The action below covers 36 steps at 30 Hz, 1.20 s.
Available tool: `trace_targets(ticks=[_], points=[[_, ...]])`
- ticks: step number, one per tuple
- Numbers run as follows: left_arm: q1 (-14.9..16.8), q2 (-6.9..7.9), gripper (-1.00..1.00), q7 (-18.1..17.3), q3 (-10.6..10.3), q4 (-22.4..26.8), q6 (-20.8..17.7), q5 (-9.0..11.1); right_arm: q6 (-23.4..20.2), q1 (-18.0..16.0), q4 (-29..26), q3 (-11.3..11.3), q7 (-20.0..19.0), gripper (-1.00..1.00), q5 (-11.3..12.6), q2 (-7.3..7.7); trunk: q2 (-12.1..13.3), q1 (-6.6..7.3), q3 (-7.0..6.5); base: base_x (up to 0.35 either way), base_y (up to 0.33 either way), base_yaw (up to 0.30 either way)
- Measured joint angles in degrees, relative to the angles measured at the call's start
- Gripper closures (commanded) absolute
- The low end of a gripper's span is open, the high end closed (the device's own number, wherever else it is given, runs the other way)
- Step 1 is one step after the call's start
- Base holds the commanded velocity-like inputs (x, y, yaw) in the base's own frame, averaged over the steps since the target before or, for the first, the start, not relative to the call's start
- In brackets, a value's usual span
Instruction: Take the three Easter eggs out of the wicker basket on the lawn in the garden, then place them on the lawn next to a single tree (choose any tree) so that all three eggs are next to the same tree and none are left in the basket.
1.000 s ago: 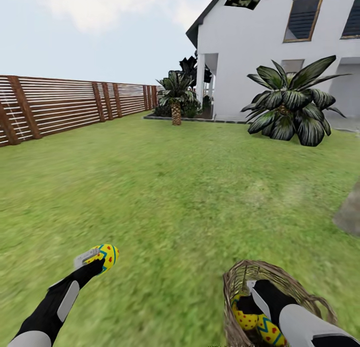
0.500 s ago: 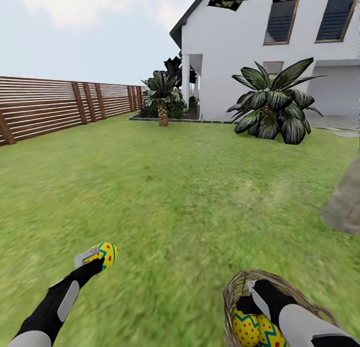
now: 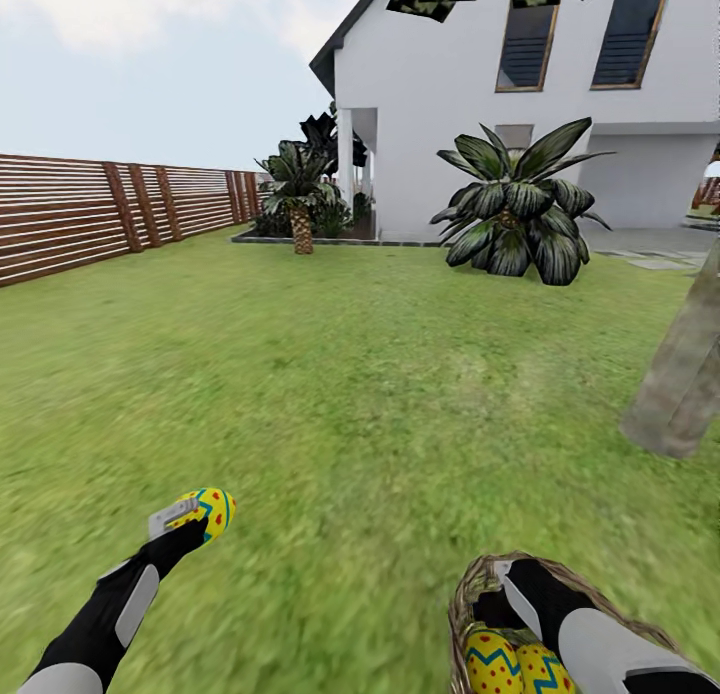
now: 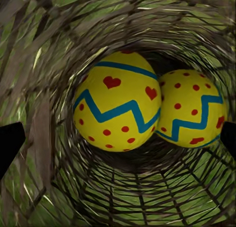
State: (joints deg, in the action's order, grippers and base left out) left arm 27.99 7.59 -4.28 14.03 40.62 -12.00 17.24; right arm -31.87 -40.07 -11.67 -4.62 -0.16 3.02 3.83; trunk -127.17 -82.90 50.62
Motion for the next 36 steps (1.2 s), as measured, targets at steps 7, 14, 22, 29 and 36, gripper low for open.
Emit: trace_targets(ticks=[7,14,22,29,36], points=[[0.00,-0.01,1.00,-0.04,0.08,0.02,0.03,-0.01,-0.01,0.02,-0.02,0.22,0.00,-1.00,0.23,0.16,0.00,-0.01,-0.06,-0.007,-0.064,-0.239],[0.00,0.05,1.00,-0.04,0.09,0.03,-0.16,0.00,0.00,0.01,0.00,0.23,0.00,-1.00,0.32,0.17,0.00,-0.04,-0.08,-0.321,0.051,-0.015],[-0.01,0.17,1.00,-0.04,0.14,0.12,0.05,0.04,0.04,0.01,-0.01,0.11,0.00,-1.00,0.33,0.06,0.00,0.02,-0.08,0.084,0.277,0.000],[0.03,0.06,1.00,0.04,0.04,0.01,0.00,-0.09,-0.06,0.03,-0.03,0.20,0.00,-1.00,0.29,0.17,0.00,0.02,-0.08,0.200,0.290,-0.231],[0.00,0.00,1.00,-0.02,0.04,-0.03,0.06,-0.08,-0.18,0.01,-0.10,0.24,0.00,-1.00,0.25,0.18,0.00,0.03,-0.11,0.263,-0.065,-0.111]])
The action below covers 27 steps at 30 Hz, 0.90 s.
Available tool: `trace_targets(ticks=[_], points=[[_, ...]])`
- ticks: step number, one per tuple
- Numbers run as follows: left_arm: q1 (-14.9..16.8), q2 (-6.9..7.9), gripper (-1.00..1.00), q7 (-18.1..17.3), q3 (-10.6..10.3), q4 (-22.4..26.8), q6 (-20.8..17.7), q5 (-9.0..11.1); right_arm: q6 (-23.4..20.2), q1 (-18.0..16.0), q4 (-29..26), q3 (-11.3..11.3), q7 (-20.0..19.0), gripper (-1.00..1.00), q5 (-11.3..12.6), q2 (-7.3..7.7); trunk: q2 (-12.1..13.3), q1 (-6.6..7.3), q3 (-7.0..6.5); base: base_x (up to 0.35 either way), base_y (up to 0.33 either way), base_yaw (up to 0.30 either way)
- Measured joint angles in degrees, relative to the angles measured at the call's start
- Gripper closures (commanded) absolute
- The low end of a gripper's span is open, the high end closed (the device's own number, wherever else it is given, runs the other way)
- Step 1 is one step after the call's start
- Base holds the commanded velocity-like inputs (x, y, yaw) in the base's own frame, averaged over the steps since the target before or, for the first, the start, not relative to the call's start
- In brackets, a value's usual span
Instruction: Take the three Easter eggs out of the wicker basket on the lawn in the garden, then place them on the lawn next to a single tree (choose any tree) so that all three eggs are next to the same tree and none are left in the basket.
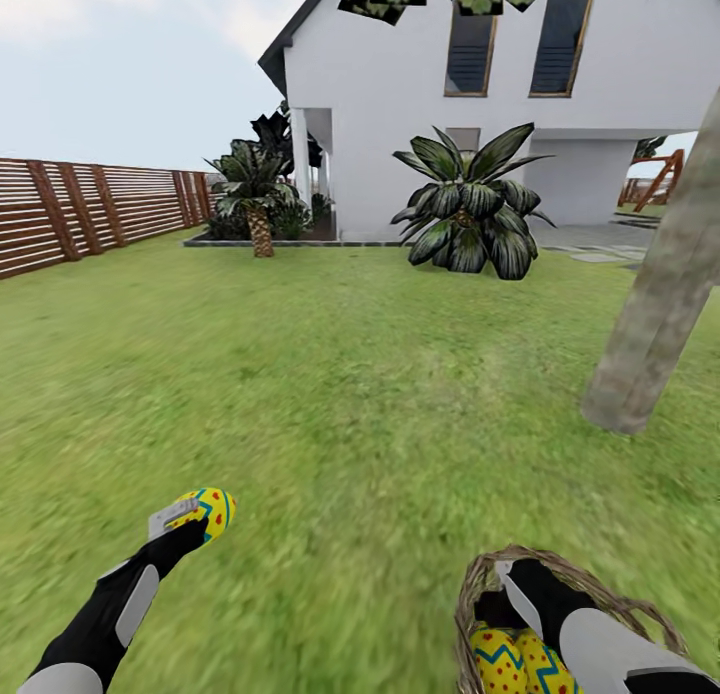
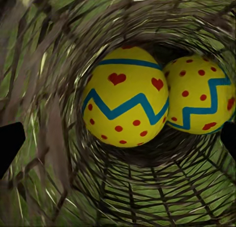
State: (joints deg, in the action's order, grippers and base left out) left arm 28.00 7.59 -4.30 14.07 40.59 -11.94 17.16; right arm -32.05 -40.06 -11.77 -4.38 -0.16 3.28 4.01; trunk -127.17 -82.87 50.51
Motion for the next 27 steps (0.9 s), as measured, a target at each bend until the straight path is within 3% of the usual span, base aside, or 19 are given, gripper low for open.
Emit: trace_targets(ticks=[4,12,20,23,27], points=[[0.01,-0.01,1.00,-0.02,0.04,0.01,-0.02,-0.01,-0.01,0.01,-0.01,0.01,0.00,-1.00,0.00,0.08,0.00,-0.01,0.00,0.175,-0.014,-0.253],[-0.01,0.00,1.00,0.01,-0.03,0.05,-0.14,0.00,0.04,0.00,-0.08,0.01,0.00,-1.00,0.00,0.01,0.00,-0.06,0.00,-0.265,0.097,-0.046],[-0.03,-0.29,1.00,0.06,-0.03,0.05,-0.06,-0.14,0.02,0.01,-0.09,0.03,0.00,-1.00,0.07,0.03,0.00,0.00,-0.11,0.183,0.243,-0.232],[-0.02,-1.13,1.00,0.00,-0.06,0.00,-0.03,-2.24,-0.02,-0.01,-0.08,0.01,0.00,-1.00,0.08,0.00,0.00,-0.01,-0.12,0.148,-0.193,-0.019],[0.01,-2.32,1.00,0.07,0.05,0.02,-0.05,-5.59,-0.06,0.01,-0.09,0.05,0.00,-1.00,0.08,0.07,0.00,-0.06,-0.12,-0.208,0.075,-0.162]])
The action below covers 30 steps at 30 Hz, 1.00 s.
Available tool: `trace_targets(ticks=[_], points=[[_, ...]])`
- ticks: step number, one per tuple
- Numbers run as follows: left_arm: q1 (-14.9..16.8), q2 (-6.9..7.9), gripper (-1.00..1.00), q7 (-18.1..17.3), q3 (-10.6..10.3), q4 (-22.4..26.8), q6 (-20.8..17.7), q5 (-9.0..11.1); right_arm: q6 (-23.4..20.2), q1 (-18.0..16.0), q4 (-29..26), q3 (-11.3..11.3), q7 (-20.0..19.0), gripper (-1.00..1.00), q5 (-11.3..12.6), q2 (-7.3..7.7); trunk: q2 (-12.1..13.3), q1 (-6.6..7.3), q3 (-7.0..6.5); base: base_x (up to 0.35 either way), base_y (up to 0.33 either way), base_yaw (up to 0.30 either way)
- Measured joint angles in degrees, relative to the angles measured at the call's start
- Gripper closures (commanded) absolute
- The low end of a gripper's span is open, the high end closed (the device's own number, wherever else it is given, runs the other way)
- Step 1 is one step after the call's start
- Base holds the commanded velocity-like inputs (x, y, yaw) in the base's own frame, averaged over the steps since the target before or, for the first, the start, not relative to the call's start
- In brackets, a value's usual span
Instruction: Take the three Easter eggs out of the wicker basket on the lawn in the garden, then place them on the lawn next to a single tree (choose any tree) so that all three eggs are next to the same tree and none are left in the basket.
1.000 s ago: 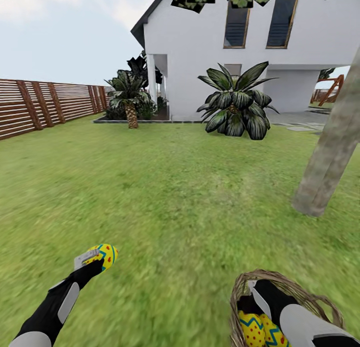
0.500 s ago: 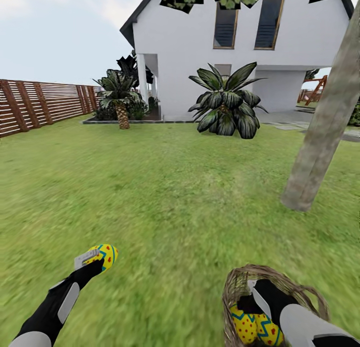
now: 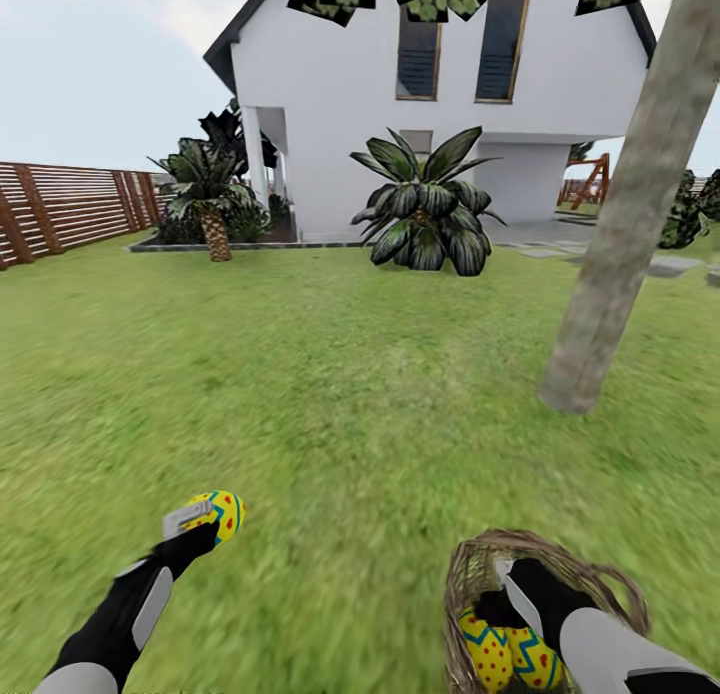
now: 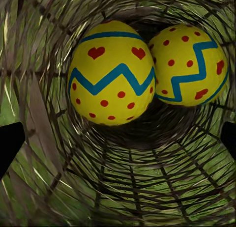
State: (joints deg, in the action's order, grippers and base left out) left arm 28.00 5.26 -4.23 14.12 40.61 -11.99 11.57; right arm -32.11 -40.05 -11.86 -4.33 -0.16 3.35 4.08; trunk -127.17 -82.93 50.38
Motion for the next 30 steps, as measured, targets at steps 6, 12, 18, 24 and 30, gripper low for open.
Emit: trace_targets(ticks=[6,12,18,24,30], points=[[0.01,-0.19,1.00,0.01,-0.01,-0.05,0.05,-0.45,-0.11,-0.01,0.00,0.02,0.00,-1.00,0.00,0.19,0.00,0.02,0.00,-0.092,-0.001,-0.266],[-0.01,-0.49,1.00,0.01,0.02,0.02,0.06,-0.46,-0.09,0.00,-0.08,0.03,0.00,-1.00,0.08,0.45,0.00,0.05,0.00,-0.006,0.086,-0.088],[-0.01,-0.50,1.00,0.01,0.02,0.00,0.08,-0.50,-0.10,0.01,-0.10,0.03,0.00,-1.00,0.08,0.46,0.00,0.05,-0.01,0.251,0.250,-0.284],[-0.03,-0.49,1.00,-0.01,0.01,-0.06,0.00,-0.49,-0.01,-0.01,-0.07,0.02,0.00,-1.00,0.08,0.41,0.00,0.03,-0.05,0.135,0.186,-0.050],[-0.03,-0.50,1.00,0.01,0.02,-0.06,-0.02,-0.50,0.01,0.00,-0.08,0.03,0.00,-1.00,0.08,0.40,0.00,0.00,-0.05,-0.225,0.205,-0.092]])
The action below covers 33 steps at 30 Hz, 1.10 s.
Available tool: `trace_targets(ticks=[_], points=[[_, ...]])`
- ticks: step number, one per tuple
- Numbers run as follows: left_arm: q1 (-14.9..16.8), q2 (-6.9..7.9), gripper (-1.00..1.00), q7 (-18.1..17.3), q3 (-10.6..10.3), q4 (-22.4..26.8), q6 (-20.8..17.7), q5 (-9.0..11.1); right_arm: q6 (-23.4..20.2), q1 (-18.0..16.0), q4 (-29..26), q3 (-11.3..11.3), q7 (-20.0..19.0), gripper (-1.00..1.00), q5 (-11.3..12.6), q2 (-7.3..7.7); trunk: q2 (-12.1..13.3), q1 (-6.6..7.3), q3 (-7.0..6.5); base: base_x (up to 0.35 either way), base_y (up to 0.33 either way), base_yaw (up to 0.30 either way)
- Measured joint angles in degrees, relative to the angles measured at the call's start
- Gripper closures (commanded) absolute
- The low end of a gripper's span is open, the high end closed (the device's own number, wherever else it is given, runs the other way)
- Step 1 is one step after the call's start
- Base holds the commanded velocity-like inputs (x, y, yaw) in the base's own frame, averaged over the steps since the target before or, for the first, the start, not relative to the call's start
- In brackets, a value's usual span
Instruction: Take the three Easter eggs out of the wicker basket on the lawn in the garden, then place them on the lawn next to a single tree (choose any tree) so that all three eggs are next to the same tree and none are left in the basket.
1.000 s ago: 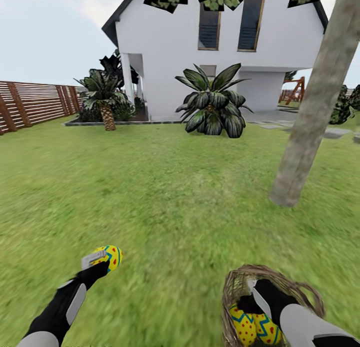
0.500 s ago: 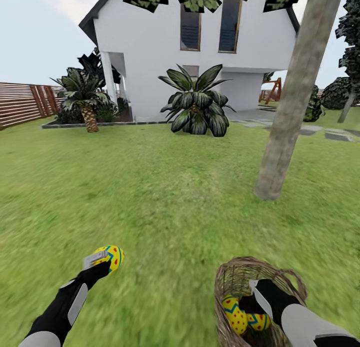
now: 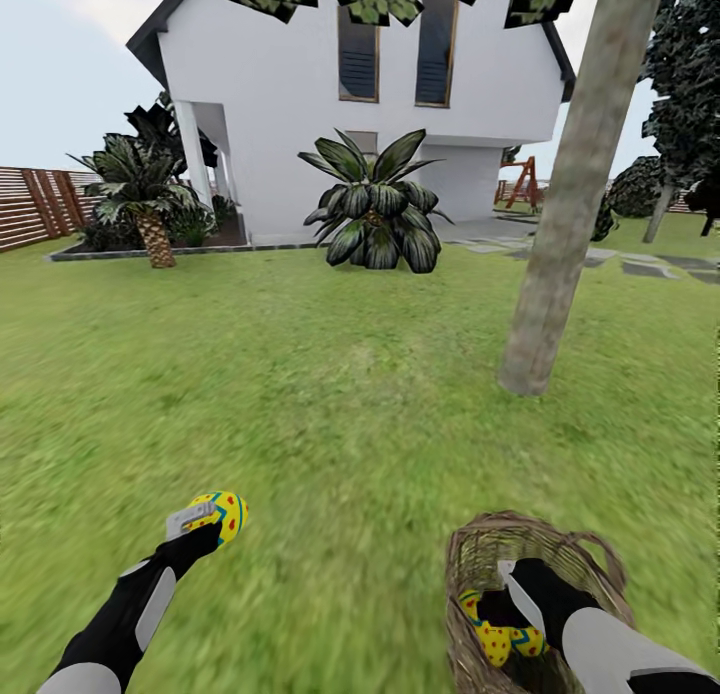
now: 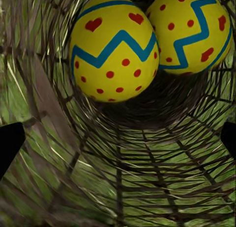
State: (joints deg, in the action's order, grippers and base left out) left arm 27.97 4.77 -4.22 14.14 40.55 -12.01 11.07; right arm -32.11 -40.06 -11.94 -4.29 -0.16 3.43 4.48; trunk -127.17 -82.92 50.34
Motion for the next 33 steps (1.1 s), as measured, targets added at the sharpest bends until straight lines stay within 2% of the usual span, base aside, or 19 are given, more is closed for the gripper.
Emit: trace_targets(ticks=[5,23,28,33], points=[[0.03,-0.01,1.00,0.00,0.00,-0.01,0.00,0.00,-0.09,0.01,-0.02,-0.04,0.02,-1.00,-0.13,0.05,0.00,0.02,0.00,-0.069,0.306,-0.258],[0.04,-0.01,1.00,0.00,-0.03,-0.79,0.01,0.00,-0.17,0.01,-0.02,0.07,-0.01,-1.00,0.07,0.45,0.00,0.05,-0.03,0.245,0.262,-0.257],[0.00,-0.19,1.00,-0.01,-0.03,-0.81,0.03,0.01,-0.19,-0.01,0.01,0.07,-0.07,-1.00,0.08,0.40,0.00,0.05,-0.05,0.278,0.066,-0.039],[0.03,-1.00,1.00,0.00,-0.11,-1.94,0.13,-0.02,-0.35,0.00,-0.02,0.08,-0.06,-1.00,0.08,0.42,0.00,0.06,-0.05,0.308,0.001,-0.249]])
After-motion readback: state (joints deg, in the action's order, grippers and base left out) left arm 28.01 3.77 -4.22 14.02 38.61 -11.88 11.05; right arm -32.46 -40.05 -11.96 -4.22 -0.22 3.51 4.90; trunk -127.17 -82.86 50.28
